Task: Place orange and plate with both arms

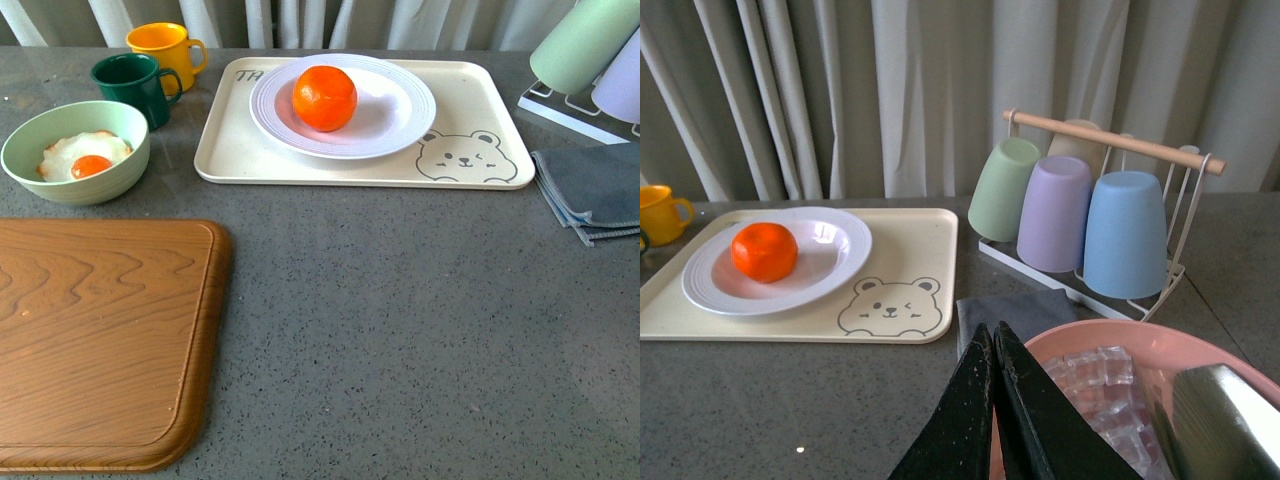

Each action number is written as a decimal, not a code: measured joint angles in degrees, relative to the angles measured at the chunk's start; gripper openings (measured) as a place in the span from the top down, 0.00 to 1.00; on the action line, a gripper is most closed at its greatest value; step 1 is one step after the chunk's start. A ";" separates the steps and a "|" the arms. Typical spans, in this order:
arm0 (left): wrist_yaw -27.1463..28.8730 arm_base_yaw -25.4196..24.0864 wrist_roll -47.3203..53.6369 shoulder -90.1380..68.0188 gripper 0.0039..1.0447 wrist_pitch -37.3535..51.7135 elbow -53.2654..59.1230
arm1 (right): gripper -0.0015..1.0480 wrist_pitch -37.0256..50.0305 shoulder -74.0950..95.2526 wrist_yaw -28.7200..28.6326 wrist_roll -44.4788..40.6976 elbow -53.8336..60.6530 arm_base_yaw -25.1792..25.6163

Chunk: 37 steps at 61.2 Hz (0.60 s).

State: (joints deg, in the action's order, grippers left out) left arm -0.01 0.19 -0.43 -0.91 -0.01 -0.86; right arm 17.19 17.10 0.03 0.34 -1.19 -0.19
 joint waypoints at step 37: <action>0.00 0.00 0.00 0.00 0.08 0.00 0.00 | 0.98 -16.96 -16.57 -0.02 -0.02 -0.02 0.00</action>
State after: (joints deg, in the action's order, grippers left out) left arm -0.01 0.19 -0.43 -0.91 -0.01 -0.86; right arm 0.23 0.54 0.01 0.32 -1.21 -0.19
